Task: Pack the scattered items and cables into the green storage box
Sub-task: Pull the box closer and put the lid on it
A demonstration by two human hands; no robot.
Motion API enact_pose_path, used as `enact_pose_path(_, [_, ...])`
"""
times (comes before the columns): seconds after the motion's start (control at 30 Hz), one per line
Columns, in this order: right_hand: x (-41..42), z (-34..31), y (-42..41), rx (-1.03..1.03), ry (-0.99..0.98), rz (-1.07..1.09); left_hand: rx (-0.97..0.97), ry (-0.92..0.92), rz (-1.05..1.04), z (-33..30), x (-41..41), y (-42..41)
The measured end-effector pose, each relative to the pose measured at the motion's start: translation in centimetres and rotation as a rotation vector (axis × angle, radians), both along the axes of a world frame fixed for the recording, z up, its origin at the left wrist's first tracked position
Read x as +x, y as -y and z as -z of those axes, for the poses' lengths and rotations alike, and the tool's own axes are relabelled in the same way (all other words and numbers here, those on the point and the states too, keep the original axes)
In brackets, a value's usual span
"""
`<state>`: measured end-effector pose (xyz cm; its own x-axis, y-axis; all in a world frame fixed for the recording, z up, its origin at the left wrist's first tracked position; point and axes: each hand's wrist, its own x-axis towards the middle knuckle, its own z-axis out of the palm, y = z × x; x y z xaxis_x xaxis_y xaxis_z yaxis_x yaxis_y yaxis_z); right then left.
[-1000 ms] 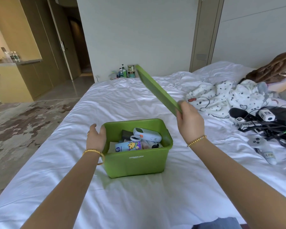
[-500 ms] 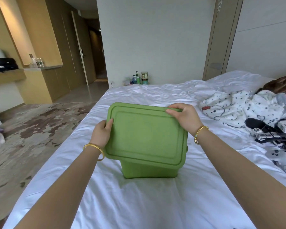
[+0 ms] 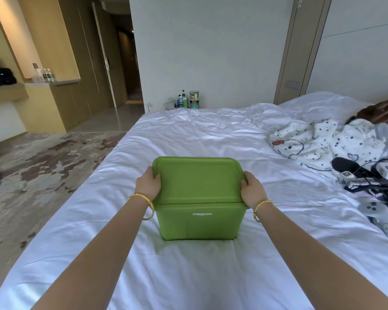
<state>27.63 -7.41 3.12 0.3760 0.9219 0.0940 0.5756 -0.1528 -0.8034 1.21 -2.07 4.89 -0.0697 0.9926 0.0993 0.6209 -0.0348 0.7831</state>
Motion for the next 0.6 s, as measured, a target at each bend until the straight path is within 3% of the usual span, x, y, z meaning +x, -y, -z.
enact_pose_path(0.2, [-0.3, 0.9, -0.8, -0.024, 0.059, 0.051, -0.016, -0.013, 0.086, 1.6, 0.0, -0.9])
enact_pose_path(0.33, [-0.2, 0.7, -1.7, -0.048, 0.048, 0.005, -0.076, -0.007, -0.002, 2.2, 0.2, -1.4])
enact_pose_path(0.47, [0.0, 1.2, -2.1, -0.145, -0.114, 0.097, -0.255, 0.058, -0.099, 3.1, -0.2, -1.4])
enact_pose_path(0.6, [0.5, 1.9, -2.0, -0.26, -0.129, 0.146, -0.233, 0.061, -0.154, 3.5, -0.1, -1.0])
